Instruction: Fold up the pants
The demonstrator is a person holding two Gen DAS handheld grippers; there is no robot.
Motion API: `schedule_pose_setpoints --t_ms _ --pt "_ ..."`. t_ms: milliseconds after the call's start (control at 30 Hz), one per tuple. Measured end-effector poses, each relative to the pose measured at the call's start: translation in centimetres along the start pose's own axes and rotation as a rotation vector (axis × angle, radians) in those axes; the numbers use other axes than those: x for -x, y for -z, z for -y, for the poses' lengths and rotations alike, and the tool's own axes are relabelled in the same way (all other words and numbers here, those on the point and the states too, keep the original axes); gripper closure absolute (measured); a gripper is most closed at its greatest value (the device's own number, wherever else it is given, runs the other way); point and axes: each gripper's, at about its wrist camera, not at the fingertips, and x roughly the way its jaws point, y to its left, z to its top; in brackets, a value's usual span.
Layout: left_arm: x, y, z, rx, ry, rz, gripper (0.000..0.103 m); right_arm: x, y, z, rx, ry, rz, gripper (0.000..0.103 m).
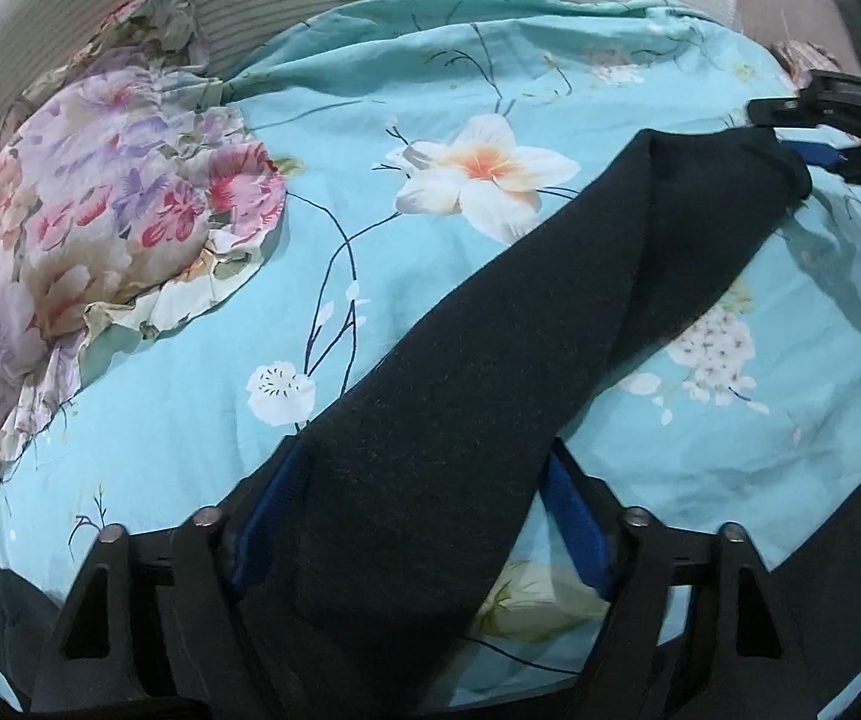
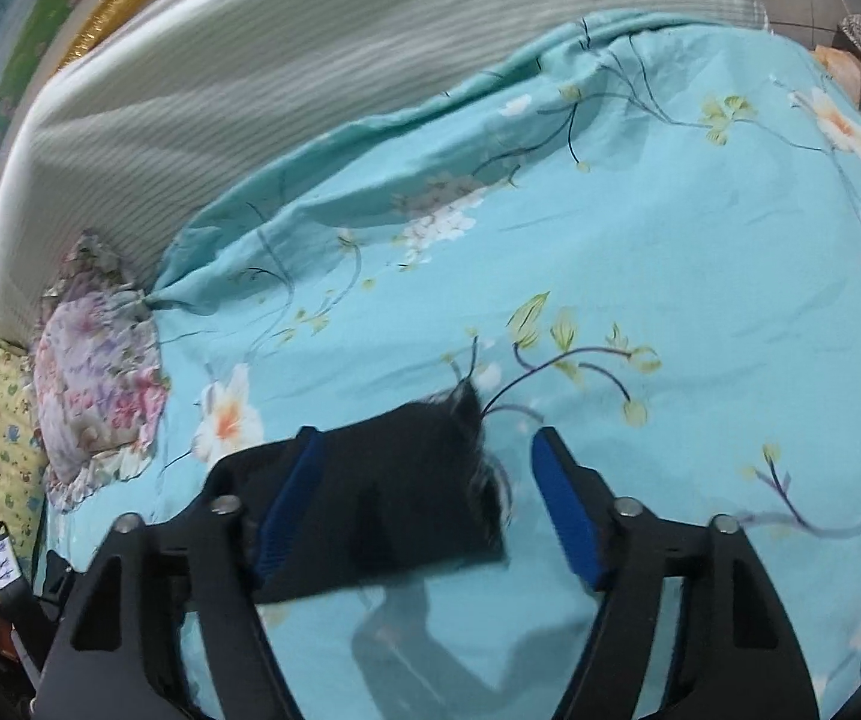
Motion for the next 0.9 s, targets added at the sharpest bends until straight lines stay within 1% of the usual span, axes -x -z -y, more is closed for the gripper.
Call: schedule_pose_setpoints --t_ms 33,67,100,133,167,200,233,300,400,633,800,900 --pt "0.0 0.0 0.0 -0.011 0.005 0.001 0.039 -0.5 -0.2 0.1 0.004 0.007 -0.011 0.043" --pt "0.0 0.0 0.0 -0.019 0.012 0.002 0.044 -1.0 -0.4 0.2 0.007 0.013 -0.02 0.05" --pt "0.0 0.0 0.0 -0.023 0.022 0.002 0.052 -1.4 -0.5 0.3 0.01 0.017 -0.026 0.06" --pt "0.1 0.0 0.0 -0.024 0.033 0.001 0.062 -1.6 -0.6 0.4 0.016 0.02 -0.028 0.066" --pt "0.3 -0.1 -0.2 -0.023 0.051 0.004 0.066 -1.7 -0.6 0.3 0.027 0.025 -0.028 0.08" --pt "0.5 -0.1 -0.3 -0.023 0.065 0.02 0.074 -1.6 -0.7 0.3 0.035 0.028 -0.023 0.091" --pt "0.8 -0.2 -0.6 -0.017 0.088 0.025 0.079 -1.4 -0.7 0.2 0.038 0.026 -0.016 0.093" --pt "1.3 -0.2 -1.1 0.0 0.113 0.028 0.089 -0.6 -0.8 -0.1 0.052 0.017 0.009 0.096" --pt "2.2 0.0 -1.9 0.022 0.161 0.036 0.092 0.6 -0.7 -0.8 0.084 0.007 0.031 0.097" --pt "5.8 1.5 -2.6 0.046 0.239 0.076 0.094 3.4 0.2 -1.8 0.086 -0.057 0.051 0.098" --pt "8.4 3.6 -2.2 0.027 0.268 0.089 0.094 6.2 2.1 -1.6 0.089 -0.09 0.05 0.098" --pt "9.5 5.1 -1.7 0.022 0.283 0.09 0.094 7.9 3.7 -1.2 0.099 -0.094 0.045 0.098"
